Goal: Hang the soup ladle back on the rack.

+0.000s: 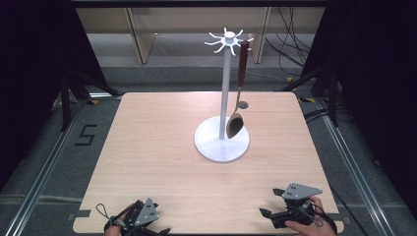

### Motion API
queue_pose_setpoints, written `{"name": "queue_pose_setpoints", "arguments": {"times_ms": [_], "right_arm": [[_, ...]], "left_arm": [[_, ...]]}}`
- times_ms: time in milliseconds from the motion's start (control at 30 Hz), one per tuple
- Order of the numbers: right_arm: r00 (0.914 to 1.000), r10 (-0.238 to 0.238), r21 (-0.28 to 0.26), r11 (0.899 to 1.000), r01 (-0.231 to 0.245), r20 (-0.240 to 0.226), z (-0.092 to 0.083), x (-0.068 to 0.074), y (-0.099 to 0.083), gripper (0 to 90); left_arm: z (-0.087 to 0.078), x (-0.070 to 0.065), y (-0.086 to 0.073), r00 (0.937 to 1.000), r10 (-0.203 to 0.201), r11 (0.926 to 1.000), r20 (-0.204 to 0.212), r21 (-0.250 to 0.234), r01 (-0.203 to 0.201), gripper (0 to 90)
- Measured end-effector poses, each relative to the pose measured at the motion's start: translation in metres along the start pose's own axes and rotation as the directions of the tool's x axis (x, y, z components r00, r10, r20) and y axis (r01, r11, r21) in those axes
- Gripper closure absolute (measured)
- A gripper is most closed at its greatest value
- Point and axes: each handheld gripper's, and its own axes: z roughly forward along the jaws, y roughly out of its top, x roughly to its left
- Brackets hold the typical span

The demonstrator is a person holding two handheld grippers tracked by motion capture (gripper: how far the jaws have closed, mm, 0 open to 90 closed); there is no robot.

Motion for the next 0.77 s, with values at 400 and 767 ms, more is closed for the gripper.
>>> {"name": "queue_pose_setpoints", "arguments": {"times_ms": [400,767], "right_arm": [[0.9999,0.010,0.022,1.000,-0.010,0.014,-0.0056,0.0054,-0.0073,17.2],[0.9999,-0.017,0.018,1.000,0.017,0.002,-0.0043,0.0037,-0.0077,16.8]], "left_arm": [[0.0000,0.0001,0.0000,1.0000,0.001,1.0000,-0.001,0.001,-0.001,15.8],[0.0000,0.0001,0.0002,1.0000,0.004,1.0000,-0.001,0.001,-0.004,15.8]]}}
